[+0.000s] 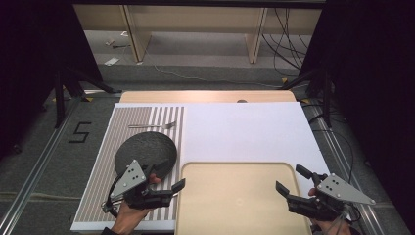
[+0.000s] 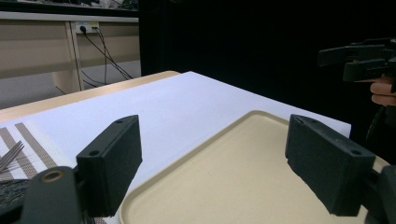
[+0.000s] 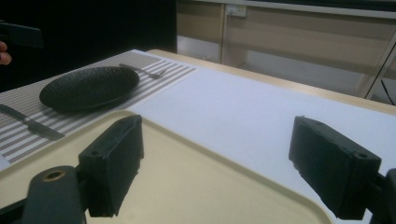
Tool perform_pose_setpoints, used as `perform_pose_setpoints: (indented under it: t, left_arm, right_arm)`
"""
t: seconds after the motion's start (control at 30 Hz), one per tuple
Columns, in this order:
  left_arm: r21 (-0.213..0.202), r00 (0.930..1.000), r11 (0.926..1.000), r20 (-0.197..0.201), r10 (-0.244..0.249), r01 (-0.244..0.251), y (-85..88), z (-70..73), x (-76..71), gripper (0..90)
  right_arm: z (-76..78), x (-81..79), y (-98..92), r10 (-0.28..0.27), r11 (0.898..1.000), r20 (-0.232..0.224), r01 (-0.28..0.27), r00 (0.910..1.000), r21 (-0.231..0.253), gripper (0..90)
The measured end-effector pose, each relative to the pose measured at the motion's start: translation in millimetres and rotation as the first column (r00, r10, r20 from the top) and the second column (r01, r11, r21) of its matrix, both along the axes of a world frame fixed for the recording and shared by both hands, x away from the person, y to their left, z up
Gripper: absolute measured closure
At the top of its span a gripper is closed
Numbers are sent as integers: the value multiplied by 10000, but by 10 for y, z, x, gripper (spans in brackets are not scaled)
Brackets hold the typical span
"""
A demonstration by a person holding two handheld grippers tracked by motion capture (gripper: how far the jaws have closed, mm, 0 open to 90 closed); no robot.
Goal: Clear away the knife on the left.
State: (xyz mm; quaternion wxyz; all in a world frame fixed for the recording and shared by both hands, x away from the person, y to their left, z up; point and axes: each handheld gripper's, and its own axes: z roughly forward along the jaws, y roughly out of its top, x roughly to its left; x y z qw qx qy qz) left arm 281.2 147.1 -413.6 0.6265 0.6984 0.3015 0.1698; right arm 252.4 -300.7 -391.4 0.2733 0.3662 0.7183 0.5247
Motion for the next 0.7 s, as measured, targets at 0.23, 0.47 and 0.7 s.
perform_pose_setpoints:
  t: [0.23, 0.47, 0.7]
  left_arm:
    - [138, 10000, 9999, -23, -88, 88, -2, 6, -2, 183]
    - [575, 9995, 9982, -274, -171, 186, 22, 39, 0, 178]
    - [1321, 9946, 9905, -999, -264, 396, 29, 54, 49, 180]
  right_arm:
    - [2, -4, 0, 28, 10000, -7, -28, 10000, 5, 186]
    - [0, -6, 3, 82, 10000, 2, -82, 10000, -24, 187]
    - [-2, -5, 8, 94, 9999, 2, -94, 10000, -36, 187]
